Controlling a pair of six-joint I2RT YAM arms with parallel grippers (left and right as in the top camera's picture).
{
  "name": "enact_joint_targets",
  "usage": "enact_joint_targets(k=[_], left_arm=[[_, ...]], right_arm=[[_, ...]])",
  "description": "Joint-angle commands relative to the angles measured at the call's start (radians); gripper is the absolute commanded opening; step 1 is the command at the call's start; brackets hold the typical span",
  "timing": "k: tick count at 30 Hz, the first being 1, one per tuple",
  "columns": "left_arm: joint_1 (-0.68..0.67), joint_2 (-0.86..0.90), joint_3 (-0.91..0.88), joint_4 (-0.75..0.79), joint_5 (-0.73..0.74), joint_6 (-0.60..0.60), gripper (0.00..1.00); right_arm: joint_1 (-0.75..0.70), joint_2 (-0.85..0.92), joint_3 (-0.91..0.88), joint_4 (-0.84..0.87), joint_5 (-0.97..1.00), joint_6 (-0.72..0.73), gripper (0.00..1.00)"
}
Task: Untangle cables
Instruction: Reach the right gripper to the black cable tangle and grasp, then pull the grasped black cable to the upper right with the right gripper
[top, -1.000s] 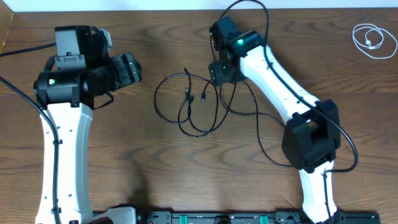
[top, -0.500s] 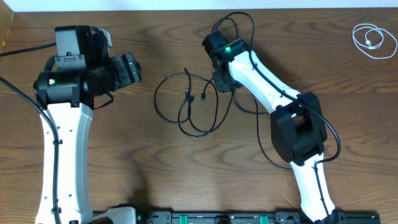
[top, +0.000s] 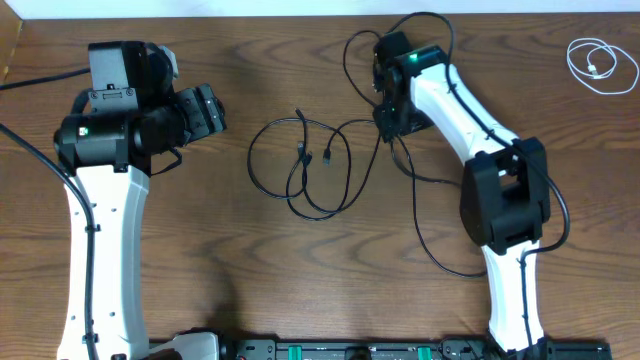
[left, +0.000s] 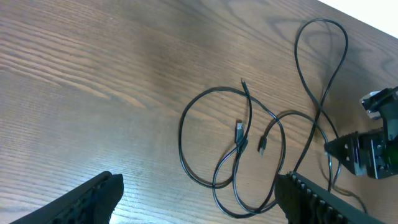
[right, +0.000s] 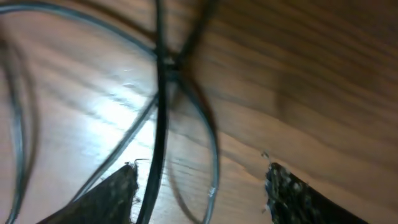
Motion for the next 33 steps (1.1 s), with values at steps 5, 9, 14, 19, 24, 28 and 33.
enact_joint_targets(k=[5,9,14,19,24,28,33], left_arm=[[0.003,0.006,0.013,-0.003,-0.010,0.003,0.83],[0.003,0.006,0.013,-0.003,-0.010,0.003,0.83],[0.003,0.006,0.013,-0.003,-0.010,0.003,0.83],[0.003,0.006,0.013,-0.003,-0.010,0.003,0.83],[0.003,0.006,0.013,-0.003,-0.010,0.003,0.83],[0.003,0.006,0.013,-0.003,-0.010,0.003,0.83],[0.003,0.006,0.013,-0.003,-0.010,0.003,0.83]], right_arm=[[-0.011,-0.003,-0.099,0.087,-0.135,-0.162,0.61],[-0.011,-0.003,-0.159,0.159,-0.127,-0.158,0.54],[-0.011,-0.003,-0.171,0.193,-0.076,-0.105,0.53],[-0.014,-0.003,-0.180,0.196,-0.029,-0.105,0.52],[-0.014,-0.003,-0.206,0.223,0.069,-0.105,0.52],[-0.013,-0.003,-0.234,0.233,0.042,-0.105,0.42],[-0.006,-0.003,-0.291,0.241,-0.010,-0.105,0.13]])
